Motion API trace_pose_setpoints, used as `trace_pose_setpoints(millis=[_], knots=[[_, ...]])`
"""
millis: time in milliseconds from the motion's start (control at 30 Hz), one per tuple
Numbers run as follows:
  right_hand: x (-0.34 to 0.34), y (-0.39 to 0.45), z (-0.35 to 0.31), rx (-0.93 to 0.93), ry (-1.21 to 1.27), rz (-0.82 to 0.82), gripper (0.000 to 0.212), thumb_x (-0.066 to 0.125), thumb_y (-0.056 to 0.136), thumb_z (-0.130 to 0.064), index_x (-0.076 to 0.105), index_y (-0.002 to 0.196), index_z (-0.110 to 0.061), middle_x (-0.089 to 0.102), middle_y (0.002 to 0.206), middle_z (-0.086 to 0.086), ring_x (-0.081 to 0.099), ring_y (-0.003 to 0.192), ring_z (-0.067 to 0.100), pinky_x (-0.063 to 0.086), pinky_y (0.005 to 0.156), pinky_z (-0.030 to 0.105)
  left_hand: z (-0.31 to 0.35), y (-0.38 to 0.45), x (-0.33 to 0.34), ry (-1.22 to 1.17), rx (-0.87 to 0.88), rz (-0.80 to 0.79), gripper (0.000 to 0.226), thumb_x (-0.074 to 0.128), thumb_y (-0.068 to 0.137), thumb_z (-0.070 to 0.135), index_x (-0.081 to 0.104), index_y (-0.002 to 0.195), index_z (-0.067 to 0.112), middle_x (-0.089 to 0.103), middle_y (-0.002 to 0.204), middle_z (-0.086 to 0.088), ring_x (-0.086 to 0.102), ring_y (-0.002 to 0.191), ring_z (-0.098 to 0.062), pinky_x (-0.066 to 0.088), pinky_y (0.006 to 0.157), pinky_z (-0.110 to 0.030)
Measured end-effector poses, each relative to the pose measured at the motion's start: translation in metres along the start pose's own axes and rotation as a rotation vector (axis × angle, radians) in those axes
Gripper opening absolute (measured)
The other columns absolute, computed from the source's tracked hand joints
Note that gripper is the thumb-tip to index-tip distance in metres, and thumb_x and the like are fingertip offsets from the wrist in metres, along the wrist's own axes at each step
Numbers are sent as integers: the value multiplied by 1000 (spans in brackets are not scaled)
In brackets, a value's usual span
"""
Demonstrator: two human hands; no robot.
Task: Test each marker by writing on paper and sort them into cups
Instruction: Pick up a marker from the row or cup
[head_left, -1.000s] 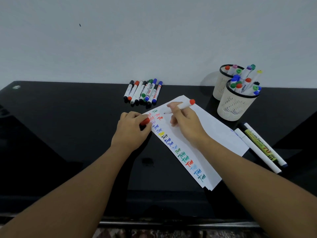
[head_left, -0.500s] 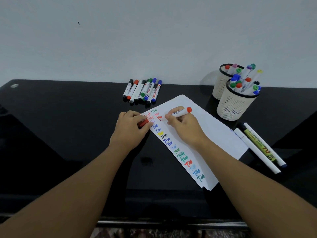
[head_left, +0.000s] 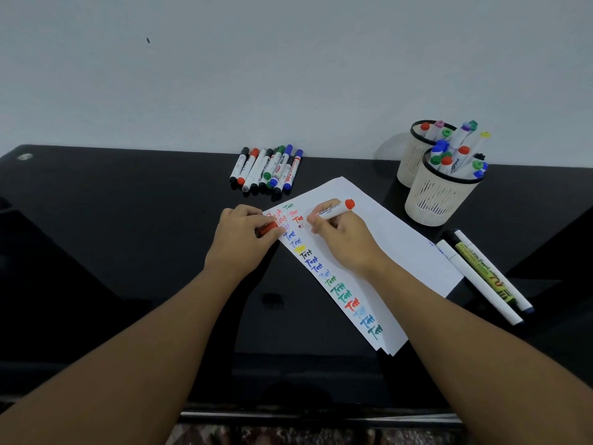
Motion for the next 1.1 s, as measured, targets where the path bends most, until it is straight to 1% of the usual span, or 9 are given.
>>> trace_pose_setpoints(millis=[67, 133, 233, 333, 533, 733, 833, 933, 1100], knots=[[0, 1, 1, -6, -11, -5, 18, 60, 103, -38, 69, 104, -23, 71, 101, -7, 69, 91, 17, 56, 85, 41, 0, 0, 0, -1, -1, -3, 43, 70, 90, 50, 73, 125, 24, 59, 128, 6, 40, 121, -15, 40, 100, -30], [1, 0, 0, 8, -28, -17, 20, 60, 103, -39, 70, 106, -22, 72, 98, -4, 69, 89, 18, 56, 83, 41, 0, 0, 0, 9, -1, -6, 44, 70, 91, 50, 72, 125, 24, 59, 128, 6, 40, 122, -15, 39, 99, -29], [1, -1, -1, -14, -51, -13, 21, 58, 104, -40, 69, 108, -22, 71, 96, -6, 69, 87, 16, 55, 80, 35, 0, -1, -1, 4, 2, 1, 43, 71, 90, 49, 73, 124, 23, 60, 128, 6, 40, 121, -15, 40, 98, -29], [-2, -1, -1, 0, -55, 36, 21, 57, 104, -39, 67, 108, -22, 70, 95, -8, 68, 85, 14, 54, 79, 31, 1, -1, -1, -1, 0, -1, 44, 71, 90, 50, 73, 124, 23, 59, 128, 5, 40, 121, -16, 40, 98, -29], [-2, -2, -3, 4, -85, 3, 23, 55, 105, -41, 66, 111, -22, 69, 90, -7, 68, 83, 16, 55, 78, 33, 2, 0, -1, 10, -1, -7, 44, 70, 90, 50, 72, 126, 23, 59, 129, 5, 40, 122, -16, 40, 98, -29], [-3, -3, -1, 51, -52, 29, 30, 54, 105, -43, 66, 110, -16, 69, 91, -3, 69, 86, 19, 58, 85, 39, 2, -1, -1, 4, -9, -11, 44, 70, 90, 51, 72, 125, 24, 59, 129, 6, 40, 122, -15, 39, 98, -28], [-2, -2, -2, 45, -72, 42, 27, 54, 105, -41, 67, 110, -18, 69, 92, -6, 68, 86, 17, 57, 86, 38, 1, -1, -1, -8, -2, -3, 43, 72, 89, 50, 73, 123, 23, 59, 128, 5, 41, 122, -16, 44, 101, -33], [-3, -3, -3, 28, -70, 47, 21, 54, 106, -40, 64, 111, -22, 69, 94, -9, 68, 87, 14, 57, 86, 35, 2, -1, -1, -16, -5, -4, 43, 72, 89, 50, 73, 123, 23, 59, 127, 6, 41, 122, -16, 42, 100, -31], [-4, -4, -1, 66, -69, 63, 26, 54, 105, -42, 66, 108, -18, 69, 90, -4, 69, 85, 18, 58, 86, 39, 1, -1, -1, -9, -7, -6, 44, 72, 89, 50, 73, 124, 23, 59, 128, 6, 41, 122, -16, 42, 99, -31]])
Point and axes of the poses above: each hand's wrist, its own y-axis towards the middle knuckle, its own x-axis out of the palm, z = x × y, the point moved 5 cm from there along y, towards the middle knuckle
